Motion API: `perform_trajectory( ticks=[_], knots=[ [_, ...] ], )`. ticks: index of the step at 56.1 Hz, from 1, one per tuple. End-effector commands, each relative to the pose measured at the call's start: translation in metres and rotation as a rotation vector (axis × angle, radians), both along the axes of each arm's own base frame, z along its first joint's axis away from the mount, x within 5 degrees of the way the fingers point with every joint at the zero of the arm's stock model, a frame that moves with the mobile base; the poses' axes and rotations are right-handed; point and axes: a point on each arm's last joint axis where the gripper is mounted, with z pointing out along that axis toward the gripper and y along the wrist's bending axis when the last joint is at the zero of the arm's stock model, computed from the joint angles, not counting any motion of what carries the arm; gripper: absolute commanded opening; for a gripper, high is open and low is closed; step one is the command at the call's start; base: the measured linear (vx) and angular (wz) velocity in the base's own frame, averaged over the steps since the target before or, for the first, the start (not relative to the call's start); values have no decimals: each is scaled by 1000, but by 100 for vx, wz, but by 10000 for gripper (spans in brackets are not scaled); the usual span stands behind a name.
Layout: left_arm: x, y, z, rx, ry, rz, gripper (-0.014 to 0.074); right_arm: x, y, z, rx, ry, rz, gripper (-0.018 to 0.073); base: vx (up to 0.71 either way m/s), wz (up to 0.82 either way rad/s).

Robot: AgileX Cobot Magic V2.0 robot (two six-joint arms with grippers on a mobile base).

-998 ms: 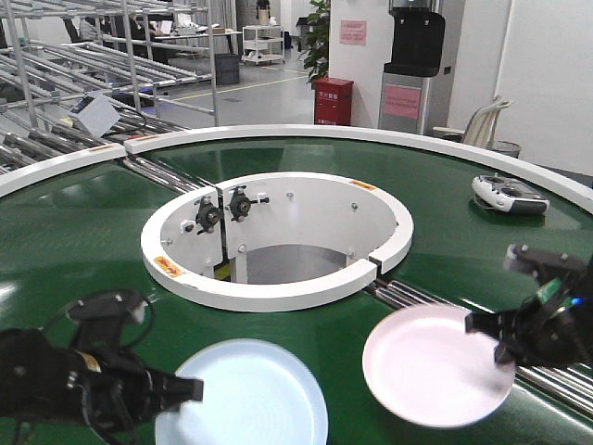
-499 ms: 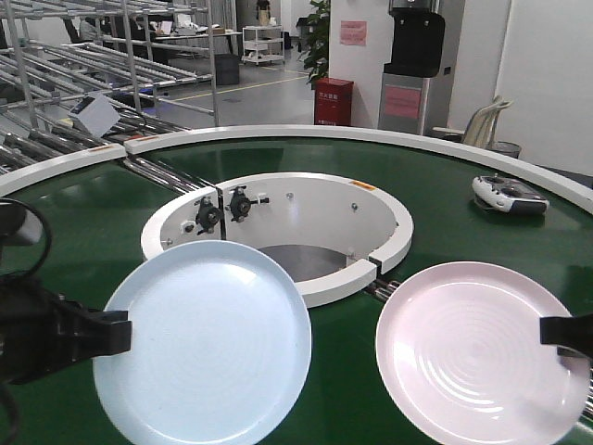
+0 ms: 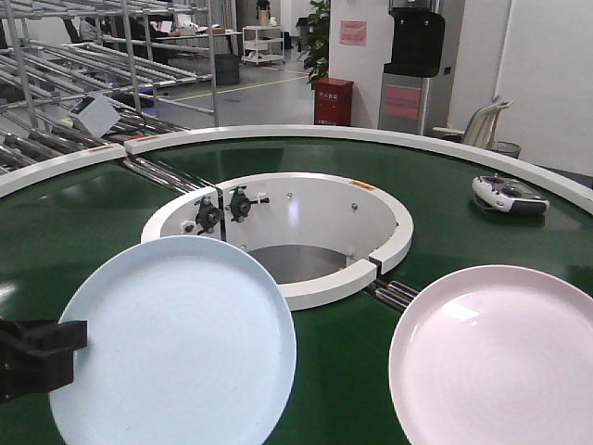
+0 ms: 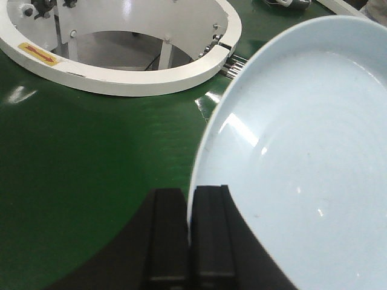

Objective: Grab plate from conveyor and place on tray
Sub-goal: 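Hold both plates raised while the base drives to the steel table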

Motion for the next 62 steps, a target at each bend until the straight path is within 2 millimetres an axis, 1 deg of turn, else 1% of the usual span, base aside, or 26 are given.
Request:
perform_trajectory(
  ticks=[1,48,62],
  knots=[
    [-1,1,20,-65,-110,17,-6,-1,-2,20,17,-143,-26,-10,0,0],
    [-1,1,20,-66,-111,17,-6,-2,-1,19,12,-127,-23,-10,0,0],
    [-1,1,20,-66,-111,17,-6,-1,-1,18,12,-123,-23,-10,-6,-20]
  ],
)
